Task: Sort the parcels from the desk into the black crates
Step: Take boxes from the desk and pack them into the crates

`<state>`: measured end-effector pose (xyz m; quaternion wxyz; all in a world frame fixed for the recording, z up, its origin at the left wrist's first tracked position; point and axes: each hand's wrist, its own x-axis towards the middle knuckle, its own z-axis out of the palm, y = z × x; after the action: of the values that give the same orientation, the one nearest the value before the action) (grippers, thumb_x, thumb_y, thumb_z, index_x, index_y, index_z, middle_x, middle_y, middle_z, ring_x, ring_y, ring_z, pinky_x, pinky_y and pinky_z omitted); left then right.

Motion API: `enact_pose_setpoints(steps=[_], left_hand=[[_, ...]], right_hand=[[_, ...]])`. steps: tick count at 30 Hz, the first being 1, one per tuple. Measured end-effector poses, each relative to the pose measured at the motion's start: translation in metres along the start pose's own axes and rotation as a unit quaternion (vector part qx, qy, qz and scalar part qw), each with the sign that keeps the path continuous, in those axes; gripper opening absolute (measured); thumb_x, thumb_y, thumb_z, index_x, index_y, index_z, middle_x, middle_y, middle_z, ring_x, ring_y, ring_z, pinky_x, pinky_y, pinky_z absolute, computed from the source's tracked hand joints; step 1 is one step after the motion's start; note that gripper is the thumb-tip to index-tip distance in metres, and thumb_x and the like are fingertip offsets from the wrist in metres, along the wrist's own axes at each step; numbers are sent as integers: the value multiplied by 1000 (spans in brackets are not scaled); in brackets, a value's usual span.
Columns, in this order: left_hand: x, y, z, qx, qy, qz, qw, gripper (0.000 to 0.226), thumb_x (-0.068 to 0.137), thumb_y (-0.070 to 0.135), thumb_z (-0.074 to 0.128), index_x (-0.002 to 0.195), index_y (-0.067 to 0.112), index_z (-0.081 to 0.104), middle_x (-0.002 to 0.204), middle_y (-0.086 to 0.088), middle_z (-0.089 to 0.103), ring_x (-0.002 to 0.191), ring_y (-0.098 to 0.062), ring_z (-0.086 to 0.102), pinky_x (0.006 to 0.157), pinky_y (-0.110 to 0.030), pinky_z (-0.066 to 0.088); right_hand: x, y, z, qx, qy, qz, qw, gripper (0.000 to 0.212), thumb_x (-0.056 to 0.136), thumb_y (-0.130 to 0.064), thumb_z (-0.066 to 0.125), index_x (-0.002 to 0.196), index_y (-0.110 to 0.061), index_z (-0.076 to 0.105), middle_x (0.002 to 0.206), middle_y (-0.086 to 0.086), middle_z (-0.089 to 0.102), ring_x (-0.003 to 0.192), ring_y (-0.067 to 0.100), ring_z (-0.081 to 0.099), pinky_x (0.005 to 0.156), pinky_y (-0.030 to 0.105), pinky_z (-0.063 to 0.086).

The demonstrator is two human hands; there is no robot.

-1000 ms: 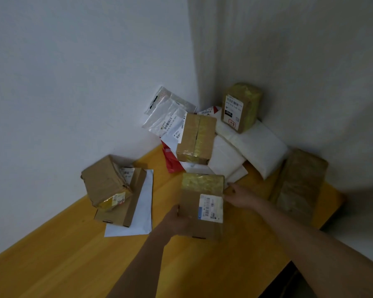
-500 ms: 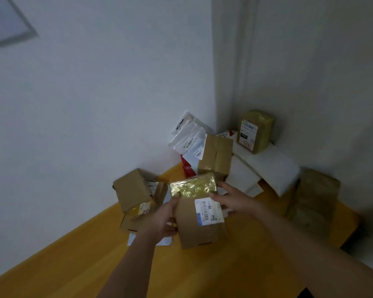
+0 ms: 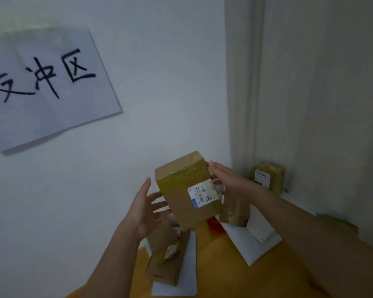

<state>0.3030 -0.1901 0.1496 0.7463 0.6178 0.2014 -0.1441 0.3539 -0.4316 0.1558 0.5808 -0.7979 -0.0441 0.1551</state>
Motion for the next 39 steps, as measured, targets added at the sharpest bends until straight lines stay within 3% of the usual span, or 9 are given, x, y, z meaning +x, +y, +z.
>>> enact_pose_setpoints(steps=[5,11,14,16,18,25,28,33,39], left_hand=[[-16,33,-9,-32,-8,24,999,76,87,76,39,124,12,57,120,-20,64,110,-40,61,99,-52,49],[-30,49,-7,-68,-8,34,997,78,84,75,48,119,6,55,112,-15,63,102,-35,64,89,-48,53],[-37,48,5,-101,9,85,991,41,94,43,60,112,6,62,103,-12,62,95,-28,61,76,-44,55],[-38,46,8,-130,-3,125,984,24,94,18,60,115,4,62,108,-13,62,96,-27,59,83,-48,54],[-35,45,7,-128,-20,162,978,35,87,7,62,122,3,60,117,-14,64,99,-29,60,89,-49,52],[-34,51,4,-114,-63,242,961,61,72,-8,63,129,12,56,127,-5,64,102,-24,68,75,-33,55],[-31,50,6,-67,-54,238,968,56,84,-13,58,132,16,55,133,0,62,113,-22,64,94,-39,51],[-44,58,16,-59,-79,198,975,71,75,27,74,141,26,48,131,1,61,126,-23,54,110,-45,39],[-53,74,22,-154,-103,168,968,47,83,35,71,126,23,58,125,-17,64,114,-37,64,102,-53,48]], right_hand=[[-12,-43,-8,-9,4,-48,999,56,97,-65,26,144,-39,41,136,0,51,126,25,50,102,47,41],[-22,-70,-11,56,2,-85,995,53,95,-67,36,117,-30,67,131,-14,59,124,13,52,107,48,33],[-25,-73,-5,92,14,-110,990,43,96,-58,46,114,-26,67,127,-12,62,123,10,53,106,45,35],[-25,-73,-1,128,42,-127,983,32,96,-46,56,117,-23,64,124,-5,64,120,11,57,105,45,42],[-25,-71,1,174,67,-138,973,32,93,-36,65,122,-23,60,121,2,65,116,15,62,100,46,50],[-20,-60,0,219,68,-105,968,70,82,-27,79,142,-26,45,127,7,61,110,19,66,88,37,58],[-22,-60,-3,234,90,-133,959,69,81,-14,80,141,-23,46,124,1,63,106,17,67,84,33,58],[-26,-68,-4,61,193,-242,949,70,64,0,89,120,-27,56,118,-11,58,110,7,57,78,19,55],[-26,-62,3,-197,239,-401,862,60,63,-7,87,106,-34,55,123,-12,54,110,10,49,88,34,49]])
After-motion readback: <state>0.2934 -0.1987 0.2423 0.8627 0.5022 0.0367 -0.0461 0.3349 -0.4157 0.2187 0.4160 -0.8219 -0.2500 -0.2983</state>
